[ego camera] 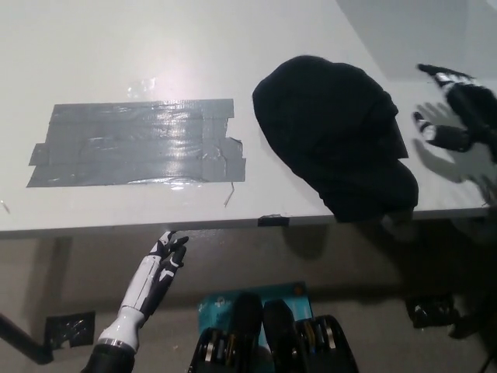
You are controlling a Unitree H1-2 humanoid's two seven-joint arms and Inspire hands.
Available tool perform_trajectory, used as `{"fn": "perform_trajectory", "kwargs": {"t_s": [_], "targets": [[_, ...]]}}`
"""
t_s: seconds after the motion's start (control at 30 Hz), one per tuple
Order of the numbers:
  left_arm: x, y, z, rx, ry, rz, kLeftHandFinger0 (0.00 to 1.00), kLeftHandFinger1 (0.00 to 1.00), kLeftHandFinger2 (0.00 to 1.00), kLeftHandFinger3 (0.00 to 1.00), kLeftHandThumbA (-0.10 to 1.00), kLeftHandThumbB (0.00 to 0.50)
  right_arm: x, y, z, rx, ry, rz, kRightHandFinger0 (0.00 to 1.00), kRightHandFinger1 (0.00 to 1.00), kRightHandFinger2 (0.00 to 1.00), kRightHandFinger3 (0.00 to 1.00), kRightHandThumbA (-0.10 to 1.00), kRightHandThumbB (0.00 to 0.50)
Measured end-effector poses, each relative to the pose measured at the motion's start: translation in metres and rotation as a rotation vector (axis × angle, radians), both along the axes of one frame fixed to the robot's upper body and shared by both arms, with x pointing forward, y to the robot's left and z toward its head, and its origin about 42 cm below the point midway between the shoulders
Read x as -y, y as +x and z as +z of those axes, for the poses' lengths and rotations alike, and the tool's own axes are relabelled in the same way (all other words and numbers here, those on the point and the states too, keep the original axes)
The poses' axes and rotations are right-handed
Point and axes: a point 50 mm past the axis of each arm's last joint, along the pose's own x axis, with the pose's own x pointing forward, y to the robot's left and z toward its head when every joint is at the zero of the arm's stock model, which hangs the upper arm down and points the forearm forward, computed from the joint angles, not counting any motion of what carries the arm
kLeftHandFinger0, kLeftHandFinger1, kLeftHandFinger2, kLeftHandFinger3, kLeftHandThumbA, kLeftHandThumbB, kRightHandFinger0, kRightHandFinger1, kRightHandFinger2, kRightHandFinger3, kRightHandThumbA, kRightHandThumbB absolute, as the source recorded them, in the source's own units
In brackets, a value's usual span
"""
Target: A person hands a black t-shirt to the robot and rhe robot picks it up with its right hand and places it on the black spot on the desk infron tof it
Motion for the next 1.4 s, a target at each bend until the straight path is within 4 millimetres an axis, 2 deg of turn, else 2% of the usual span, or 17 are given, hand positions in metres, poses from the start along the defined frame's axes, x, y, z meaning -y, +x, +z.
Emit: {"fn": "perform_trajectory", "kwargs": {"t_s": [0.03,0.07,0.1,0.13,0.2,0.3,0.4,0.5,0.6,0.67,0.7,0.87,0.93,1.03,1.07,1.27,1.4], "targets": [[0.0,0.001,0.0,-0.001,0.0,0.0,0.79,0.93,0.89,1.0,1.0,0.43,0.007,-0.005,0.003,-0.007,0.01,-0.002,1.0,1.0,1.0,1.0,0.6,0.5],[0.0,0.001,0.0,-0.002,0.001,0.0,0.78,0.91,0.88,1.0,1.0,0.44,0.013,-0.01,0.006,-0.012,0.018,-0.003,1.0,1.0,1.0,1.0,0.98,0.5],[0.0,0.001,0.0,-0.002,0.001,0.0,0.77,0.91,0.88,1.0,1.0,0.44,0.018,-0.015,0.009,-0.014,0.027,-0.003,1.0,1.0,1.0,1.0,1.0,0.5],[0.0,0.002,0.0,-0.003,0.001,-0.001,0.77,0.91,0.87,1.0,1.0,0.443,0.024,-0.021,0.012,-0.014,0.037,-0.006,1.0,1.0,1.0,1.0,1.0,0.418],[0.0,0.002,-0.001,-0.006,0.002,-0.002,0.77,0.93,0.9,1.0,1.0,0.436,0.035,-0.032,0.017,-0.01,0.059,-0.013,1.0,1.0,1.0,1.0,1.0,0.355],[0.0,0.001,-0.003,-0.016,0.003,-0.006,0.77,0.93,0.91,1.0,1.0,0.431,0.046,-0.056,0.016,-0.001,0.108,-0.018,1.0,1.0,1.0,1.0,1.0,0.355],[0.0,0.001,-0.003,-0.019,0.004,-0.007,0.76,0.93,0.9,1.0,1.0,0.428,0.039,-0.076,0.009,-0.001,0.148,0.011,1.0,1.0,1.0,1.0,1.0,0.41],[0.0,0.001,-0.004,-0.02,0.004,-0.007,0.76,0.92,0.89,1.0,1.0,0.428,0.028,-0.092,0.001,-0.008,0.178,0.043,1.0,1.0,1.0,1.0,1.0,0.331],[0.0,0.001,-0.004,-0.021,0.003,-0.007,0.76,0.94,0.91,1.0,1.0,0.434,-0.001,-0.119,-0.015,-0.021,0.252,0.123,1.0,1.0,1.0,1.0,1.0,0.28],[0.0,0.0,-0.005,-0.023,0.003,-0.007,0.76,0.95,0.93,1.0,1.0,0.404,-0.02,-0.136,-0.024,-0.031,0.309,0.168,1.0,1.0,1.0,1.0,1.0,0.235],[0.0,0.0,-0.005,-0.024,0.003,-0.007,0.76,0.95,0.94,1.0,1.0,0.408,-0.026,-0.143,-0.028,-0.037,0.332,0.182,1.0,1.0,1.0,1.0,1.0,0.252],[0.0,-0.007,-0.009,-0.031,0.002,-0.009,0.78,0.95,0.94,1.0,1.0,0.435,-0.084,-0.198,-0.044,-0.07,0.591,0.285,1.0,1.0,1.0,1.0,1.0,0.196],[-0.001,-0.016,-0.013,-0.039,-0.003,-0.01,0.78,0.96,0.95,1.0,1.0,0.453,-0.111,-0.222,-0.056,-0.11,0.753,0.292,1.0,1.0,1.0,1.0,1.0,0.149],[-0.001,-0.024,-0.017,-0.049,-0.006,-0.011,0.81,0.99,1.0,1.0,1.0,0.477,-0.123,-0.23,-0.071,-0.161,0.838,0.262,1.0,1.0,1.0,1.0,1.0,0.1],[-0.001,-0.029,-0.021,-0.059,-0.008,-0.012,0.83,1.0,1.0,1.0,1.0,0.474,-0.126,-0.228,-0.086,-0.202,0.876,0.22,1.0,1.0,1.0,1.0,1.0,0.09],[-0.002,-0.044,-0.03,-0.083,-0.011,-0.018,0.86,1.0,1.0,1.0,1.0,0.471,-0.12,-0.22,-0.117,-0.281,0.909,0.117,1.0,1.0,1.0,1.0,1.0,0.067],[-0.003,-0.05,-0.034,-0.093,-0.012,-0.017,0.87,1.0,1.0,1.0,1.0,0.5,-0.115,-0.218,-0.128,-0.313,0.916,0.085,1.0,1.0,1.0,1.0,1.0,0.067]]}}
